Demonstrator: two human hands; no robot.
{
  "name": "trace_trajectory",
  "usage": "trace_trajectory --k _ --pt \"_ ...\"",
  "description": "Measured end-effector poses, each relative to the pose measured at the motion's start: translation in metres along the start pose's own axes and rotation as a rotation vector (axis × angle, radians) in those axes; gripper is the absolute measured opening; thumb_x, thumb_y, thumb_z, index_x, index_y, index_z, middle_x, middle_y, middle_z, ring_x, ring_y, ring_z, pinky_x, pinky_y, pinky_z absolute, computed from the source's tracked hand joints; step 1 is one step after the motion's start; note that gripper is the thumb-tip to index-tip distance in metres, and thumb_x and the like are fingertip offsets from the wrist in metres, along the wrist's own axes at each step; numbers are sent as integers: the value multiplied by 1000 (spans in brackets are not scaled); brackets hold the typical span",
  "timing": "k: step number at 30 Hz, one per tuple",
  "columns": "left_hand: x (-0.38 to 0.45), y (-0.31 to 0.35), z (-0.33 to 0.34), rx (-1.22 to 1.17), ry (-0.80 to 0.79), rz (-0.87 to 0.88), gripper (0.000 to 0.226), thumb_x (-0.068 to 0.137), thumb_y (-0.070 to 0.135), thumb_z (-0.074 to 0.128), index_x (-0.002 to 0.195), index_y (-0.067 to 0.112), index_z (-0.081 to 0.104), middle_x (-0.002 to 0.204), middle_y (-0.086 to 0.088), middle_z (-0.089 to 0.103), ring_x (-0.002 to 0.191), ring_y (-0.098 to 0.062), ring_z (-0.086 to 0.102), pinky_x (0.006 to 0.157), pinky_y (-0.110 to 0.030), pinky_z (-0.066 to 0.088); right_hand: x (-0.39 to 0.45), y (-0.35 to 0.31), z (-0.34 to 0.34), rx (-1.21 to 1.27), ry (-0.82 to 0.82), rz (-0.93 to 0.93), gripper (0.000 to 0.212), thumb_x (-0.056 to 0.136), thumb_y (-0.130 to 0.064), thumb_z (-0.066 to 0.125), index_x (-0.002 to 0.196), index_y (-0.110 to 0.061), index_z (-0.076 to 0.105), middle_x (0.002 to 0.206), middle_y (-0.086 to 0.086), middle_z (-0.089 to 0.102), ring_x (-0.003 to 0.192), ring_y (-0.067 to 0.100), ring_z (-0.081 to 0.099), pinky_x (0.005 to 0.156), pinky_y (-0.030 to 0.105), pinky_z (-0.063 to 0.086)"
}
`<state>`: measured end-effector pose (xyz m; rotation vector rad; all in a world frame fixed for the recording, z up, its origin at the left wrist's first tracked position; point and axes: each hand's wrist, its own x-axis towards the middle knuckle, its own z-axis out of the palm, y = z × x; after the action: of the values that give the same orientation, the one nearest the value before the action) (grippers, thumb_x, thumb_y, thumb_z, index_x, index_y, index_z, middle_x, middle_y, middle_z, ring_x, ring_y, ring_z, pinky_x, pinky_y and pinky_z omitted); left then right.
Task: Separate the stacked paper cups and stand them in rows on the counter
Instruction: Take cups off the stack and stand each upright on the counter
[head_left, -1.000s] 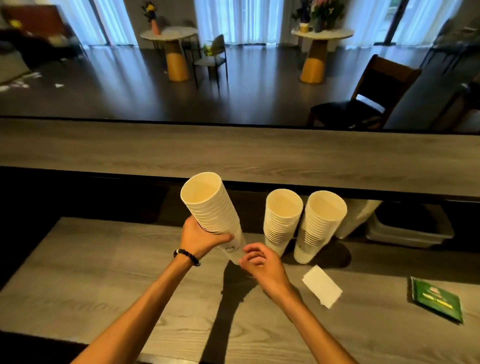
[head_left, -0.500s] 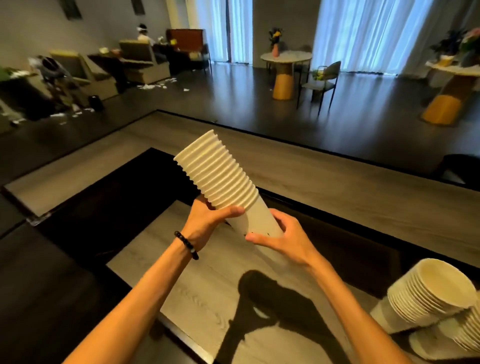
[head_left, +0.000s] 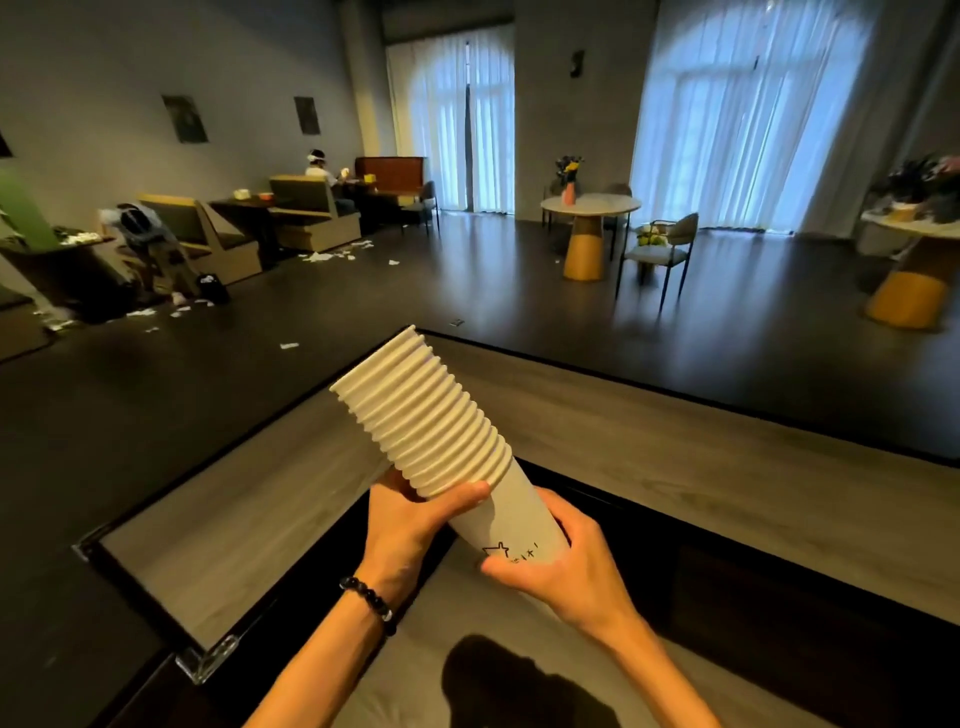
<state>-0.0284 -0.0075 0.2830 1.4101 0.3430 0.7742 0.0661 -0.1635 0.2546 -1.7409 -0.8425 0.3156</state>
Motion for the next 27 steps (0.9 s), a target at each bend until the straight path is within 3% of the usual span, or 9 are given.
trace_trajectory --k 5,9,12,16,19,23,27 --pt "35 5 -28 -12 124 50 91 33 50 98 110 11 69 104 -4 77 96 -19 74 73 -24 58 46 -13 34 -158 0 -58 76 47 -46 86 114 -52 49 102 -24 63 95 -6 61 73 26 58" --pt "61 5 -38 -43 254 57 69 36 38 92 98 17 72 94 1 79 88 -14 75 74 -30 60 83 -12 48 -293 2 -135 86 49 -50 83 126 -47 45 106 -26 61 95 -5 59 74 15 54" --pt "83 14 -57 -102 335 42 87 25 50 98 103 18 73 101 -1 78 95 -16 74 85 -39 57 108 -9 57 -322 0 -171 89 48 -51 82 129 -48 43 107 -27 59 97 -4 58 77 19 54" --pt "110 32 -79 -99 277 75 98 21 56 98 109 24 69 105 1 77 97 -15 73 75 -29 59 144 -14 79 -267 -93 -141 86 49 -58 82 122 -53 39 107 -26 58 98 -2 58 78 25 57" --pt "138 40 -98 -128 282 91 108 16 59 96 113 23 65 101 5 77 95 -12 73 72 -28 58 175 -17 102 -271 -137 -131 86 50 -68 80 122 -55 33 114 -28 50 108 -1 50 87 28 54" --pt "181 43 -123 -116 281 121 104 24 63 94 116 25 63 107 5 76 100 -12 72 78 -29 58 214 -21 127 -412 -130 -200 89 58 -83 63 132 -48 28 123 -24 42 112 -1 40 97 26 43" --pt "231 42 -146 -144 251 115 99 29 58 96 116 25 64 108 5 75 103 -13 71 86 -37 57 261 -26 152 -441 -96 -202 88 64 -79 64 136 -43 29 124 -22 41 112 -2 40 98 23 41"
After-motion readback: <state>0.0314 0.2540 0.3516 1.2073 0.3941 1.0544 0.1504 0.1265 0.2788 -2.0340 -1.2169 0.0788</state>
